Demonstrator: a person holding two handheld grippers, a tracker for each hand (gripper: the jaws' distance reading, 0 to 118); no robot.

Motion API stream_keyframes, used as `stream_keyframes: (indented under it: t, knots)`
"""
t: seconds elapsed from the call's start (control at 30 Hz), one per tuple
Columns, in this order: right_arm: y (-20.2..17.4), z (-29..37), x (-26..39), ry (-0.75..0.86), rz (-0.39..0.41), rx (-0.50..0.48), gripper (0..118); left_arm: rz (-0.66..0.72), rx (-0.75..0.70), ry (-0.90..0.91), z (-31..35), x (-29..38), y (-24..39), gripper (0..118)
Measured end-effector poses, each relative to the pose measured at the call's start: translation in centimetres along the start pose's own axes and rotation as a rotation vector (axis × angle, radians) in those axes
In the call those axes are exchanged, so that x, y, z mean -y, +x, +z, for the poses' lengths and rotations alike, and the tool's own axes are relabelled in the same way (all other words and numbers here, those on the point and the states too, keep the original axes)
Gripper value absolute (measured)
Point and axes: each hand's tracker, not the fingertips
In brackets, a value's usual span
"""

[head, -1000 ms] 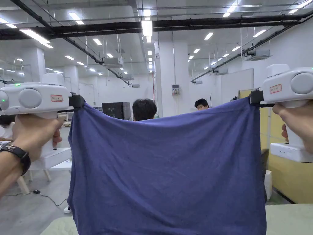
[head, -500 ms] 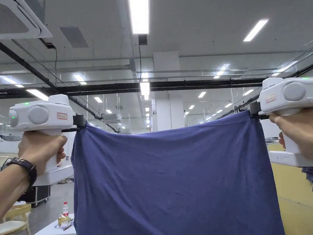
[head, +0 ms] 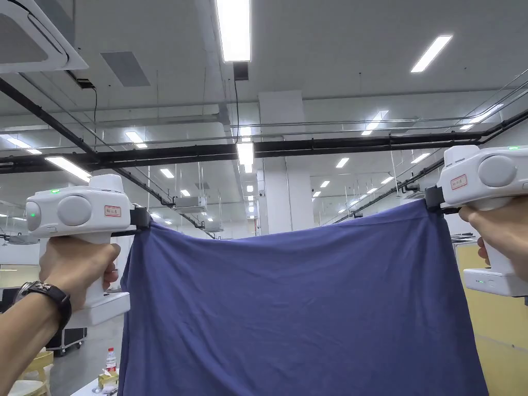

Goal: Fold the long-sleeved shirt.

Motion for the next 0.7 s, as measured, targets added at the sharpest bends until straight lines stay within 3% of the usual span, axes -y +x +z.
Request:
stream_keyframes:
  t: [0.4, 0.7]
  knots:
    - [-0.4, -10.5, 1.9, -0.001, 0.05, 0.023, 2, -0.013, -0.036, -0.013, -8.1, 2.2, -1.7, 0]
    - [0.1, -18.5, 3.9, -0.01, 0.024, 0.039, 2, -0.034, -0.024, -0.009, -15.1, 4.9, -2.4, 0]
